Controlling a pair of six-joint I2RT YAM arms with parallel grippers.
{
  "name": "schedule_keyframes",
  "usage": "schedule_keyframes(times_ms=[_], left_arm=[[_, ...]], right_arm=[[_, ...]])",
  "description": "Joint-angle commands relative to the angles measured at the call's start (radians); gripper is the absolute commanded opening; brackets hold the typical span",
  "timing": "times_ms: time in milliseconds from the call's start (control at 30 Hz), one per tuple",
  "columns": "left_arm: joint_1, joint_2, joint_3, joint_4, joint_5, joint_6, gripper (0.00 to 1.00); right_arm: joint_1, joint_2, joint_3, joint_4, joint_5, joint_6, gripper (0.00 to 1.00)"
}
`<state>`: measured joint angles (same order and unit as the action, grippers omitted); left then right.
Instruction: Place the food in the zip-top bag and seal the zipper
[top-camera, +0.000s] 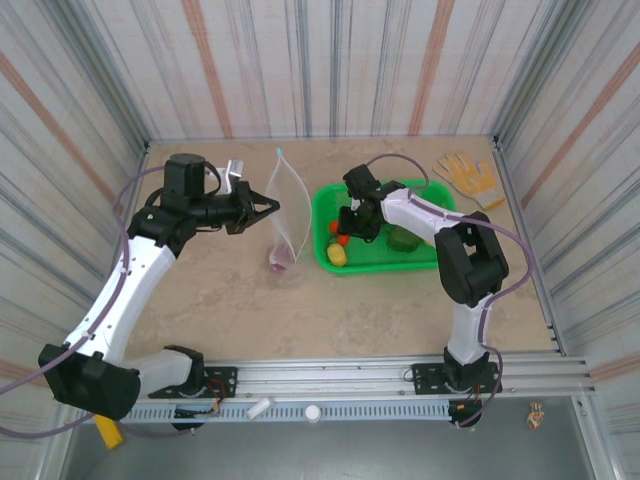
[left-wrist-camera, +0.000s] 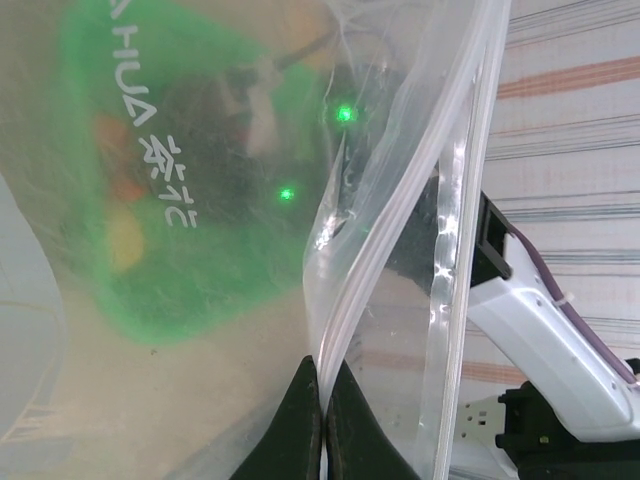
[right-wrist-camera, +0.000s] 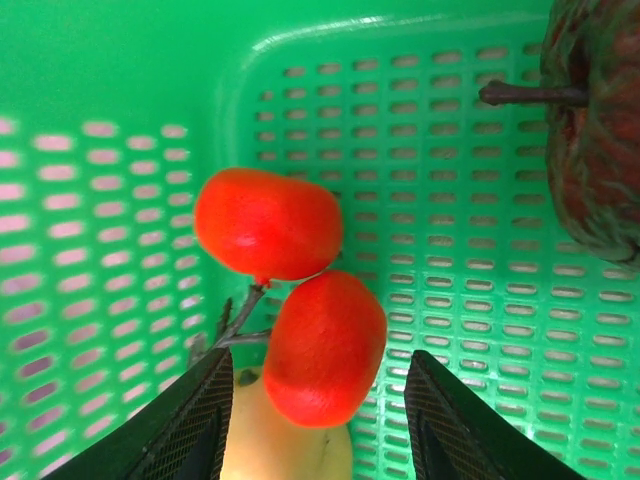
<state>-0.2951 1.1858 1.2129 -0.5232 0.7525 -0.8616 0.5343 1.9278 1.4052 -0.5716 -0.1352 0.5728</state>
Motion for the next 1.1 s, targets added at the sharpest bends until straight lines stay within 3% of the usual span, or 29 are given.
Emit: schedule_keyframes(times_ms=[0, 367, 867, 1067], left_arm=[[0.007, -0.016, -0.006, 0.017, 0.032, 0.006, 0.0], [0.008, -0.016, -0.008, 0.013, 0.031, 0.006, 0.0], [0.001, 0.002, -0.001, 0.016, 0.022, -0.007, 0.0], [-0.022, 0.016, -0.001, 0.018, -0.006, -0.002, 0.0]], right_arm=[[0.0, 0.039, 0.014, -0.002, -0.024, 0.029, 0.49], [-0.014, 0.027, -0.015, 0.02, -0.036, 0.009, 0.22], [-0.026, -0.351, -0.086, -0.102, 0.132, -0.162, 0.21], [-0.04, -0.506, -0.058, -0.157, 0.136, -0.205, 0.21]])
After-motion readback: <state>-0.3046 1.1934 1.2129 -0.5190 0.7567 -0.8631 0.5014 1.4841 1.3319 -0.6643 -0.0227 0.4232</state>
